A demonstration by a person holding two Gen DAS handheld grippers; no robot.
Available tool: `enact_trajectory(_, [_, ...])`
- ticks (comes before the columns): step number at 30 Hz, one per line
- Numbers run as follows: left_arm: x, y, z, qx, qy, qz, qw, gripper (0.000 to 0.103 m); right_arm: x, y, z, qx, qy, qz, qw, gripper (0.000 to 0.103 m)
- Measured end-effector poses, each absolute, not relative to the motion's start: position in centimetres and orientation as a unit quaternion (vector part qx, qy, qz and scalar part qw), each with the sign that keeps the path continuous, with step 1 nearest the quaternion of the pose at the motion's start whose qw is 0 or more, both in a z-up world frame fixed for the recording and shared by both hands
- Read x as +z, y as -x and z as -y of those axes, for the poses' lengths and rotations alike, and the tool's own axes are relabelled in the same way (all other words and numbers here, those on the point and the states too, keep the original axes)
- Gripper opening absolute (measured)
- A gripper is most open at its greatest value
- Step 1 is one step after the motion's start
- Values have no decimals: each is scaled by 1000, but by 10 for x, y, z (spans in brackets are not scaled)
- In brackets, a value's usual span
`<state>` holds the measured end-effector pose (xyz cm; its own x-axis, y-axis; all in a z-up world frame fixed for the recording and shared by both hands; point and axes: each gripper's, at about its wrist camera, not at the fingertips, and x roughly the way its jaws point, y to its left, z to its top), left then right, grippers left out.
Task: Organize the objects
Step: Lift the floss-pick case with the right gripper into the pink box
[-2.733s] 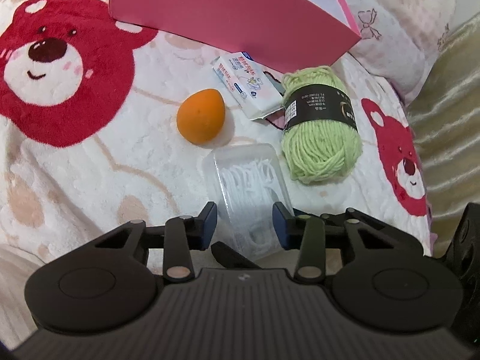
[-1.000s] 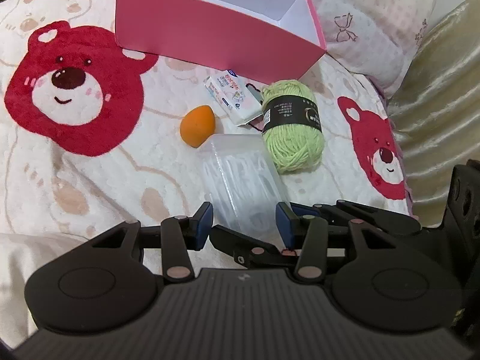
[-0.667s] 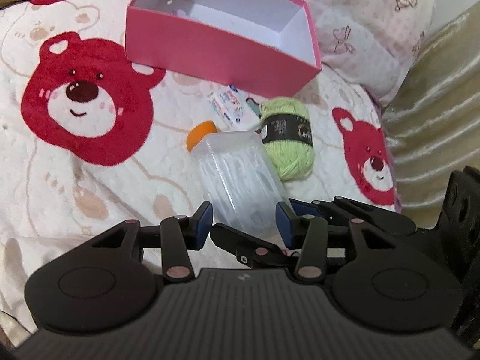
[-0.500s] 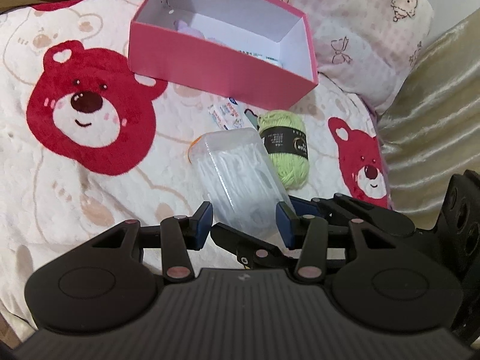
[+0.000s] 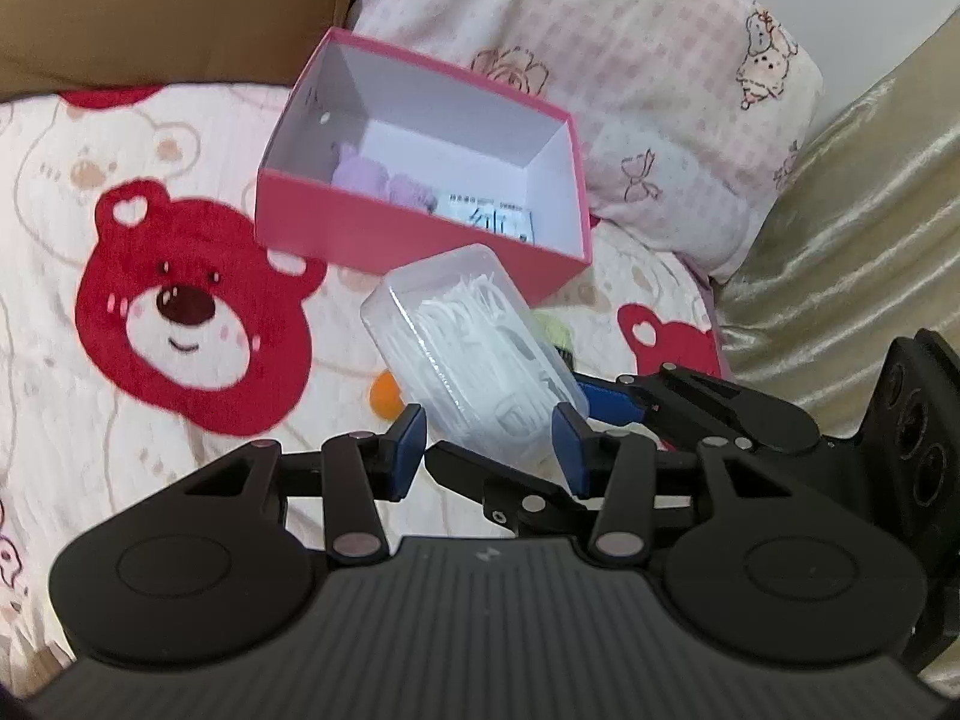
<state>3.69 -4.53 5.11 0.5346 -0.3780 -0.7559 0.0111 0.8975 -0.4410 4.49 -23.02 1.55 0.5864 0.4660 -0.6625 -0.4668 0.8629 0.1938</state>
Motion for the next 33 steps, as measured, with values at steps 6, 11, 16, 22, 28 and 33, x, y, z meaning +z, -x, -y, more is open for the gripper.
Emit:
enact_trajectory(6, [75, -56, 46, -124, 192, -459, 859, 45, 38, -62, 231, 260, 30, -359, 896, 67])
enact_trajectory(11, [95, -74, 43, -146, 204, -445, 860, 46, 69, -76, 227, 255, 85, -353, 896, 67])
enact_trajectory(16, [111, -100, 37, -151, 210, -430, 865, 46, 94, -96, 226, 249, 132, -338, 898, 67])
enact_trajectory(22, [105, -137, 15, -152, 246, -431, 854, 46, 104, -133, 215, 248, 183, -342, 888, 67])
enact_trajectory(28, [90, -173, -1, -159, 268, -429, 848, 46, 102, -186, 209, 246, 175, -398, 866, 67])
enact_trajectory(33, [63, -198, -8, -160, 282, -431, 842, 46, 87, -215, 204, 245, 200, -410, 856, 67])
